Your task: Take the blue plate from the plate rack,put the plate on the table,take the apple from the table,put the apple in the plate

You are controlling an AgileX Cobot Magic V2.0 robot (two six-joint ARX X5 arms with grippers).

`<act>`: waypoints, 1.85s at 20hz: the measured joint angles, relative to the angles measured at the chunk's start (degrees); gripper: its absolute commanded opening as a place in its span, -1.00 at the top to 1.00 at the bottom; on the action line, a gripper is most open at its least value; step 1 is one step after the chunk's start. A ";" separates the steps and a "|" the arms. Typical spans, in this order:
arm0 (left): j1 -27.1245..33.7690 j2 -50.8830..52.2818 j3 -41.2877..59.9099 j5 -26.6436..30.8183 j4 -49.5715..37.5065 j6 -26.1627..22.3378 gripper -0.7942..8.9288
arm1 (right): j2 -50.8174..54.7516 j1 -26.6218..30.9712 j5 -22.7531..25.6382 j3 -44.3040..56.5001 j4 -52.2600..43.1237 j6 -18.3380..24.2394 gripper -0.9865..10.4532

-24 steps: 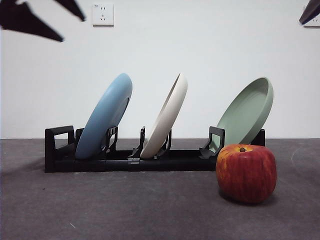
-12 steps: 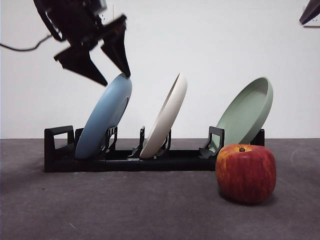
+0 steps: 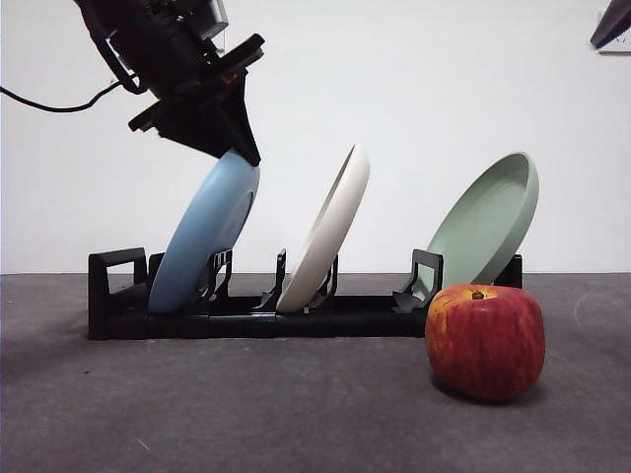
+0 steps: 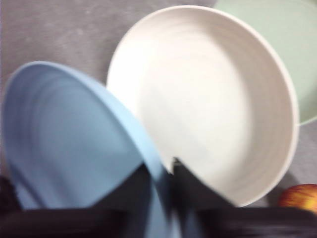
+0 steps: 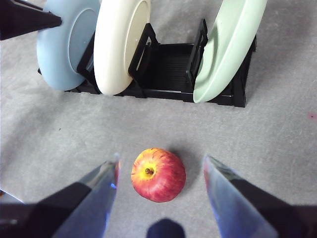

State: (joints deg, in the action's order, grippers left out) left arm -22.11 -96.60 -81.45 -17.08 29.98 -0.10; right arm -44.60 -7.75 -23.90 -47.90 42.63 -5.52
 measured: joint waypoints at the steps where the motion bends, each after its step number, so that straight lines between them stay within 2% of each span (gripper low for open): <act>1: -0.07 0.07 0.00 -0.20 0.87 0.13 0.85 | 0.00 0.00 0.04 0.00 0.00 0.00 0.32; 7: -0.61 2.05 -5.05 -2.03 9.42 -0.48 0.85 | 0.00 0.00 0.07 0.00 0.00 0.00 0.33; 12: -3.78 11.39 -13.46 -1.29 21.31 -4.09 0.85 | 0.00 0.00 0.07 0.00 0.00 0.00 0.33; 15: -7.30 19.34 -13.90 -0.94 27.52 -6.05 0.85 | 0.00 0.00 0.07 0.00 0.02 0.00 0.33; 19: -15.30 29.73 -13.90 4.44 37.59 -7.87 0.85 | 0.00 0.00 0.07 0.00 0.02 0.00 0.33; 23: -27.76 34.53 -13.57 16.98 43.39 -7.08 0.85 | 0.00 0.00 0.07 0.00 0.02 0.00 0.33; 25: -33.27 35.78 -11.28 22.60 43.41 -5.05 0.85 | 0.00 0.00 0.07 0.00 0.02 0.00 0.33; 27: -37.81 36.65 -6.91 25.22 43.21 -2.38 0.85 | 0.00 0.00 0.07 0.00 0.02 0.00 0.33; 30: -43.76 36.39 2.73 31.85 38.75 2.21 0.85 | 0.00 0.00 0.07 0.00 0.02 0.00 0.33; 33: -46.64 35.52 13.49 33.05 29.42 5.77 0.85 | 0.00 0.00 0.09 0.00 0.00 0.00 0.33; 37: -47.32 29.46 23.82 33.07 19.50 7.26 0.85 | 0.00 0.00 0.09 0.00 0.00 0.00 0.33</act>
State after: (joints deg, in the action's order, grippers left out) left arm -69.43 -67.13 -57.63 15.99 49.47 7.16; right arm -44.60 -7.75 -23.81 -47.90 42.63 -5.52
